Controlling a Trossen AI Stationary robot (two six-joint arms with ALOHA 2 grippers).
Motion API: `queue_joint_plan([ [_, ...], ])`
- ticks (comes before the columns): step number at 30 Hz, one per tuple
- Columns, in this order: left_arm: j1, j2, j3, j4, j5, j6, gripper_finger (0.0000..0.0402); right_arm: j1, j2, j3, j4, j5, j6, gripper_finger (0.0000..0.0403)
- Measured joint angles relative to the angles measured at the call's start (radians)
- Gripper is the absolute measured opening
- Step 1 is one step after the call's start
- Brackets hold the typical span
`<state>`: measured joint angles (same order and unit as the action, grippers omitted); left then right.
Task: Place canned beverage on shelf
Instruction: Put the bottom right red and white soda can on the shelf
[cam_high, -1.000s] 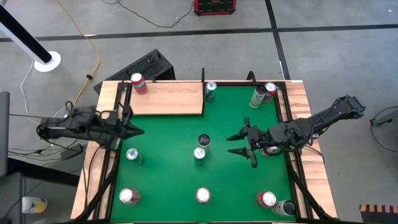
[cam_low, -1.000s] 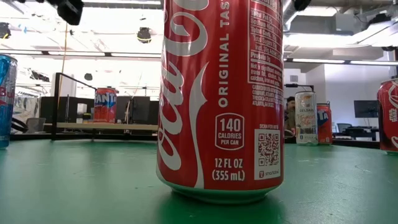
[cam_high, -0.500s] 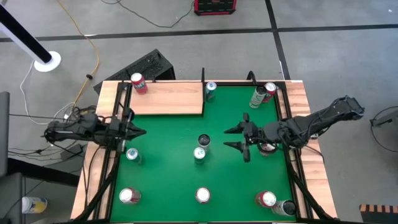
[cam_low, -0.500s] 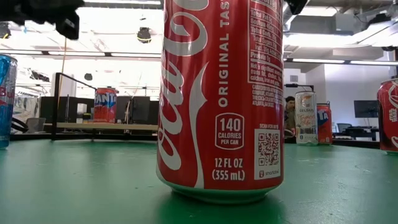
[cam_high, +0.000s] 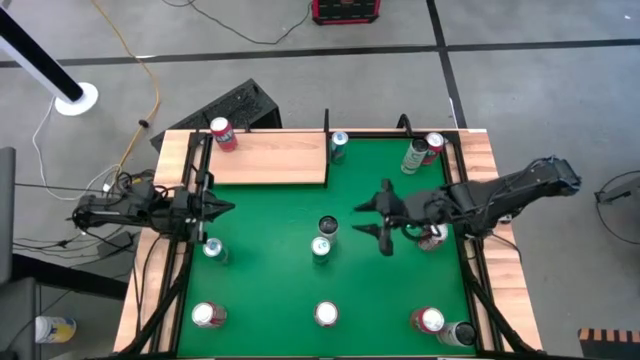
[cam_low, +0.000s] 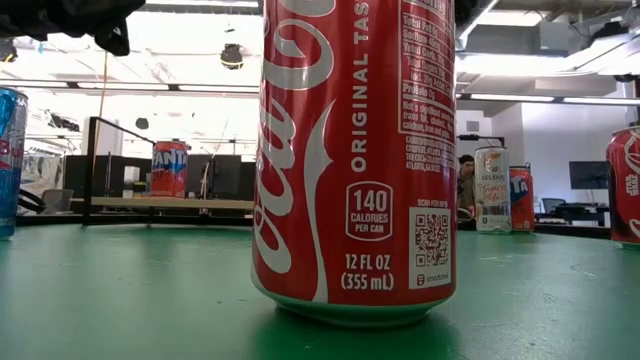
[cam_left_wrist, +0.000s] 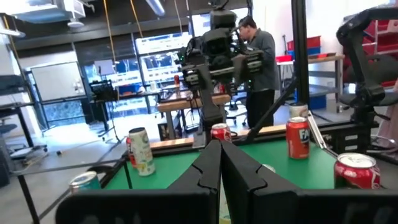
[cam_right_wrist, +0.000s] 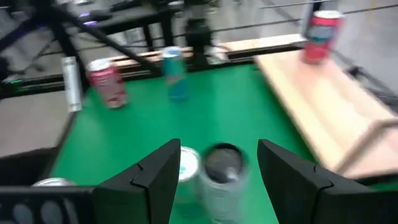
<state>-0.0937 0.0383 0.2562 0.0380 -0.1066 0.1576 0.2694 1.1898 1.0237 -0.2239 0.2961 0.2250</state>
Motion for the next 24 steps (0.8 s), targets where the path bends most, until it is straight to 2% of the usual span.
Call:
queue_joint_plan([
  [7,0.0,0.0,0.0,0.004,-0.012,-0.01,0.0,0.062,0.188,0.146,-0.006,-0.146,-0.025,0.024],
  [12,0.0,0.0,0.0,0.074,-0.132,0.055,0.0017,0.125,0.297,0.236,0.002,-0.197,-0.027,0.024],
  [17,0.0,0.0,0.0,0.102,-0.188,0.111,0.0077,0.202,0.386,0.283,0.001,-0.175,-0.051,0.024],
  [24,0.0,0.002,0.0,0.103,-0.195,0.065,0.0179,0.247,0.482,0.327,-0.005,-0.106,-0.018,0.024],
])
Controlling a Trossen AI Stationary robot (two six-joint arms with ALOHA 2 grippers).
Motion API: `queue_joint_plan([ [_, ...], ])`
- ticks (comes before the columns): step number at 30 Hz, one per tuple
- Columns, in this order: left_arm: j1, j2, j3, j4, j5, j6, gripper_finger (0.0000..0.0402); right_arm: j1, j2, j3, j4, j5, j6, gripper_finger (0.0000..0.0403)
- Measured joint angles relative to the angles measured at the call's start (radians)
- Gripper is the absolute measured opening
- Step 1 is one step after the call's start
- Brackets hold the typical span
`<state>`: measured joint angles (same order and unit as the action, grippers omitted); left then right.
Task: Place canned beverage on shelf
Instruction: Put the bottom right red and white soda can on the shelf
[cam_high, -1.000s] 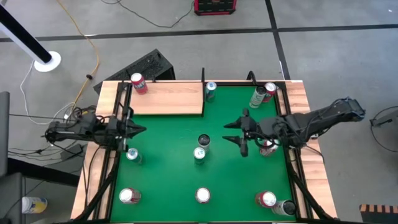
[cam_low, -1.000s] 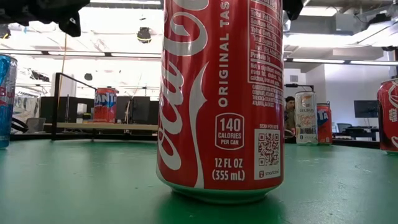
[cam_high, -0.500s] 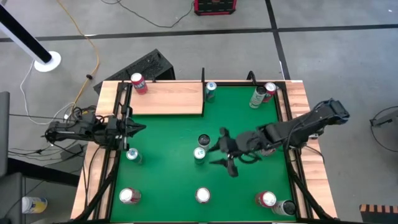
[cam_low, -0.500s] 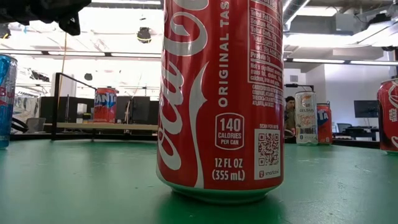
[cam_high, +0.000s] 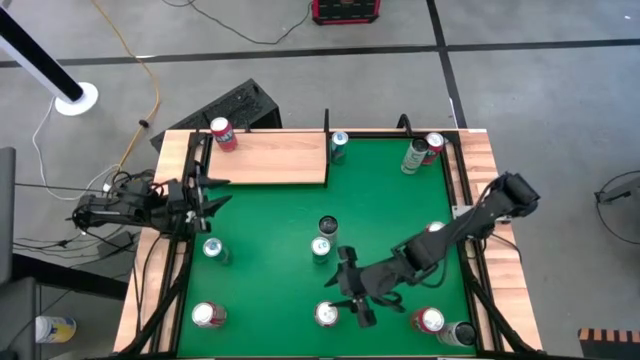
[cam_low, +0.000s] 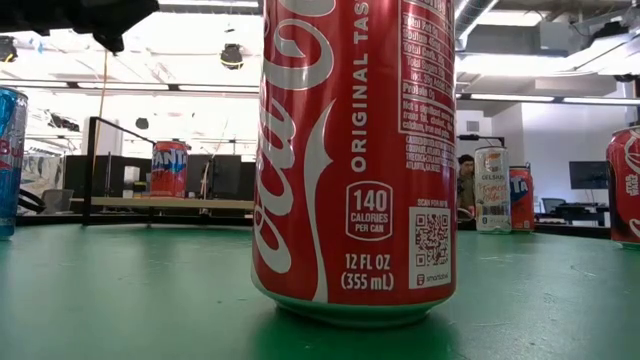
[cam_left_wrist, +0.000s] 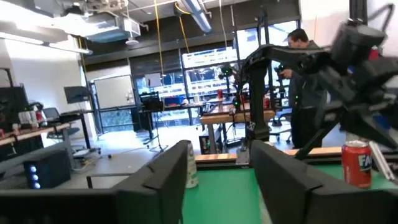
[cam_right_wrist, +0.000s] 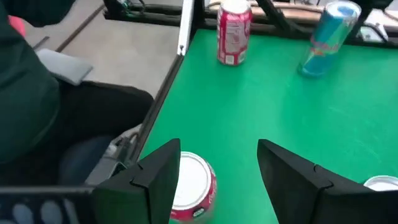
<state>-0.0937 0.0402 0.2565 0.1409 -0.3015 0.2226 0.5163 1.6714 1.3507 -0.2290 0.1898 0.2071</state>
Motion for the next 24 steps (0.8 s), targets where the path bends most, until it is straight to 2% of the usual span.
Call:
queue_joint_plan([
  [4,0.0,0.0,0.0,-0.002,-0.001,-0.015,0.0217,-0.002,0.042,0.047,0.001,-0.004,0.005,0.025],
  [8,0.0,0.0,0.0,-0.003,-0.002,0.001,0.0237,-0.001,0.075,0.099,-0.018,-0.007,0.004,0.0278],
  [14,0.0,0.0,0.0,-0.016,-0.052,0.001,0.0242,0.015,0.119,0.157,-0.125,-0.015,0.003,0.0337],
  [17,0.0,0.0,0.0,-0.02,-0.078,0.0,0.0242,0.019,0.139,0.166,-0.138,-0.056,0.002,0.0364],
  [24,0.0,0.0,0.0,-0.024,-0.08,0.001,0.0242,0.018,0.15,0.165,-0.157,-0.105,-0.005,0.0381],
])
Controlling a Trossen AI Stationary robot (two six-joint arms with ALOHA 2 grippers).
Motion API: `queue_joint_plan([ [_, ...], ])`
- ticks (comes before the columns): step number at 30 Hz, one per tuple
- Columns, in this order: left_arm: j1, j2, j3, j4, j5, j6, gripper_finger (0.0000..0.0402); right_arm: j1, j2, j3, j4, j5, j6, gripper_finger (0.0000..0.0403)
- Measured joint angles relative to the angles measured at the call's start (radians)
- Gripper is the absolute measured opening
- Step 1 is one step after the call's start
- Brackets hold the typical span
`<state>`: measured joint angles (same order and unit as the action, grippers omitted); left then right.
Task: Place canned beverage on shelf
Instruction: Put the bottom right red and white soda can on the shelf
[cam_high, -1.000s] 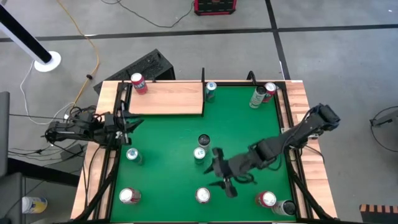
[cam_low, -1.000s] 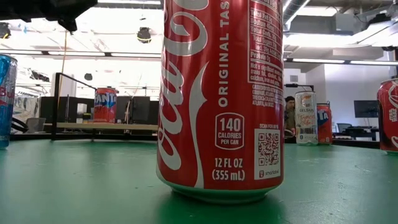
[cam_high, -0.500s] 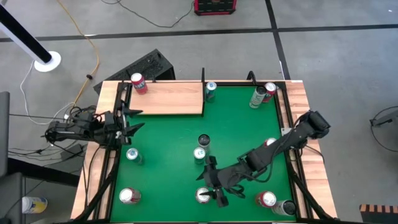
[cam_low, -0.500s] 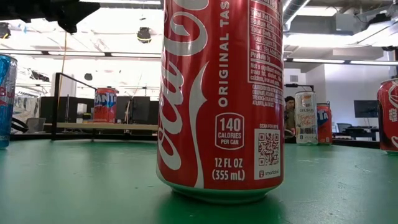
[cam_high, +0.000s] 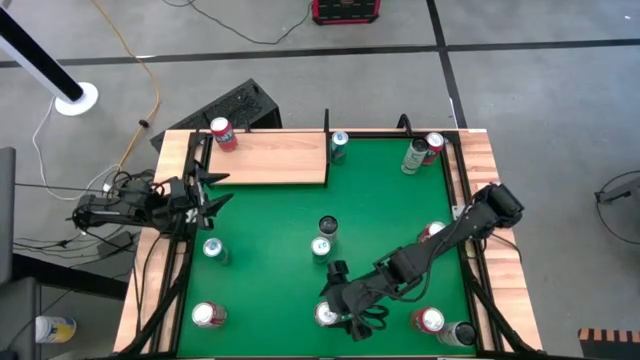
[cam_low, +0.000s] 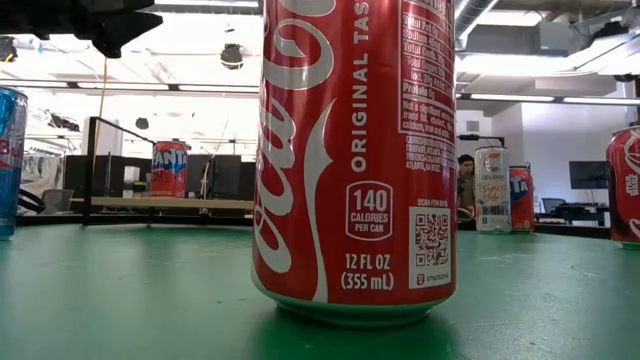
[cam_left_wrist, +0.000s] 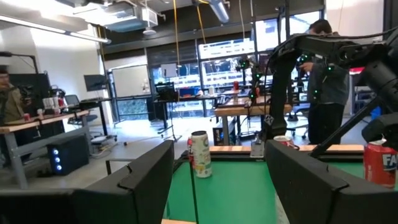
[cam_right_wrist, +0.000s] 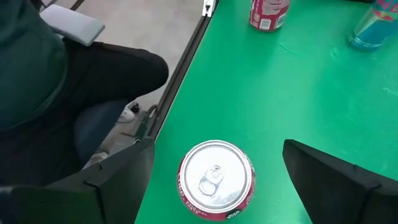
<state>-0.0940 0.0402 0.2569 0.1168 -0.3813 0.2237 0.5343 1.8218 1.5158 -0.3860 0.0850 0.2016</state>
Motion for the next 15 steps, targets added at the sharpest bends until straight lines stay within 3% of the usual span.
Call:
queue_joint_plan([
  [15,0.0,0.014,0.001,-0.017,0.0,0.008,0.0242,0.003,0.07,-0.002,-0.009,0.088,0.01,0.038],
])
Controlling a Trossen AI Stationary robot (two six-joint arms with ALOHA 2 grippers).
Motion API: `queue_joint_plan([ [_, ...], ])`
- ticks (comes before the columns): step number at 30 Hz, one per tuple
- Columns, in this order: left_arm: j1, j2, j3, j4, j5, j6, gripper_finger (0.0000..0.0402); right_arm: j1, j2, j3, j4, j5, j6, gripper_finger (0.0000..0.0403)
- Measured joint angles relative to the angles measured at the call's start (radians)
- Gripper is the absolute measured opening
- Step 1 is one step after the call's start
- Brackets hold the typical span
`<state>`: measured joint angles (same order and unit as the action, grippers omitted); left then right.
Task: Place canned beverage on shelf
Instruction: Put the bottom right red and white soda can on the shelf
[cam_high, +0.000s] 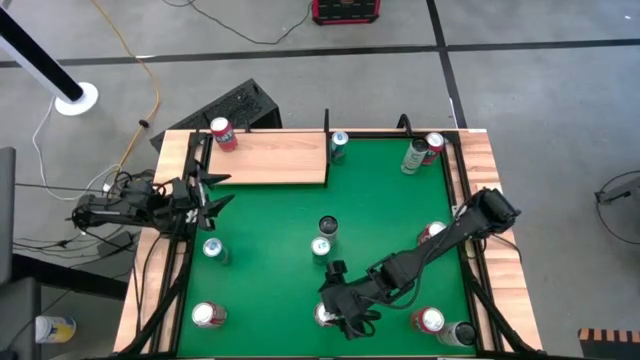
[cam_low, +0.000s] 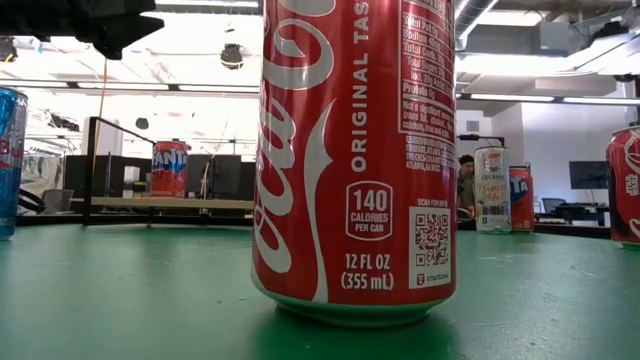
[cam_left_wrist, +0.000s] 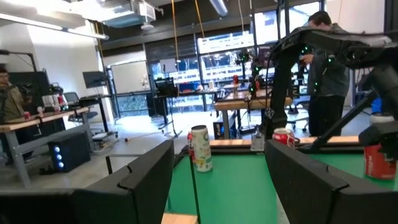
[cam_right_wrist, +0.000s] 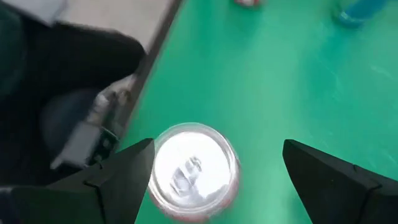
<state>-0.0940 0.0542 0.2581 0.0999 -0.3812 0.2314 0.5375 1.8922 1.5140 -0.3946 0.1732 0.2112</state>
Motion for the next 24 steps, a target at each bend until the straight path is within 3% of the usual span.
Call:
queue_joint_plan([
  [11,0.0,0.018,0.0,-0.004,0.003,0.011,0.0242,0.022,0.063,0.003,0.048,0.027,0.088,0.0379],
  [24,0.0,0.018,0.0,-0.012,0.004,0.01,0.0242,0.019,0.051,0.013,0.023,0.074,0.102,0.0379],
])
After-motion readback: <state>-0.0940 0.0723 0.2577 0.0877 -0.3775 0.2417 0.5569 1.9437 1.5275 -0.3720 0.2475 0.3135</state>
